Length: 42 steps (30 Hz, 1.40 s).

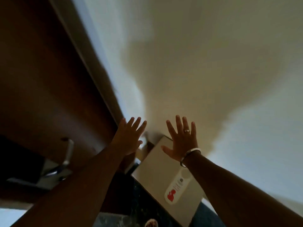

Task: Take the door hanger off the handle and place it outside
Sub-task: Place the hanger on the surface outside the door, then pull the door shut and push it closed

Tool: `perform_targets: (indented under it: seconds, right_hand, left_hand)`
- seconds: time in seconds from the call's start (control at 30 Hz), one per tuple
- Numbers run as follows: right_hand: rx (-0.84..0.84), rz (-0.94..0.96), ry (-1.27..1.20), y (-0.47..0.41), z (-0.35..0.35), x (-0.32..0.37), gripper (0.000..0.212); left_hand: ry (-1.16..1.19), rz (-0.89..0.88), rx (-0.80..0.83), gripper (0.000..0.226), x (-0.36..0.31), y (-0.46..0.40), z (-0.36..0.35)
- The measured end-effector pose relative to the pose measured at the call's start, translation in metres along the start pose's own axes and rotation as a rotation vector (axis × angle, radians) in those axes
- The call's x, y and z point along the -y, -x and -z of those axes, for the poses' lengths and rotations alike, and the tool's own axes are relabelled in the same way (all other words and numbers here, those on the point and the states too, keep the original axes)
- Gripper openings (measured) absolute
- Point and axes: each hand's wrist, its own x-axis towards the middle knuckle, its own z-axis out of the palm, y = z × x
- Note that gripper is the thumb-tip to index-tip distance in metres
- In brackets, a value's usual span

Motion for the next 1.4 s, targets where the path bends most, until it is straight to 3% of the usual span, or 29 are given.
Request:
perform_targets:
  seconds: [0.17, 0.33, 0.53, 0.7, 0.93, 1.13, 1.4]
  right_hand:
    - [-0.155, 0.142, -0.044, -0.029, 0.074, 0.046, 0.105]
    - [-0.212, 0.284, -0.164, -0.011, 0.118, 0.120, 0.106]
    - [-0.077, 0.499, -0.381, 0.033, 0.144, 0.216, 0.112]
    - [0.090, 0.532, -0.735, 0.066, 0.150, 0.279, 0.114]
    - [0.124, 0.434, -0.959, 0.092, 0.170, 0.341, 0.110]
    - [0.080, 0.406, -1.048, 0.103, 0.168, 0.365, 0.104]
    - [0.104, 0.595, -0.948, 0.094, 0.153, 0.386, 0.110]
  left_hand:
    - [-0.174, 0.183, -0.110, 0.089, 0.062, 0.062, 0.100]
    - [-0.384, 0.284, -0.047, 0.090, 0.100, 0.143, 0.174]
    - [-0.612, 0.280, 0.099, 0.087, 0.140, 0.213, 0.223]
    - [-0.649, 0.311, 0.179, 0.091, 0.152, 0.252, 0.235]
    - [-0.752, 0.281, 0.174, 0.092, 0.156, 0.282, 0.236]
    - [-0.748, 0.356, 0.197, 0.095, 0.163, 0.290, 0.234]
    - [-0.718, 0.433, 0.259, 0.101, 0.191, 0.308, 0.218]
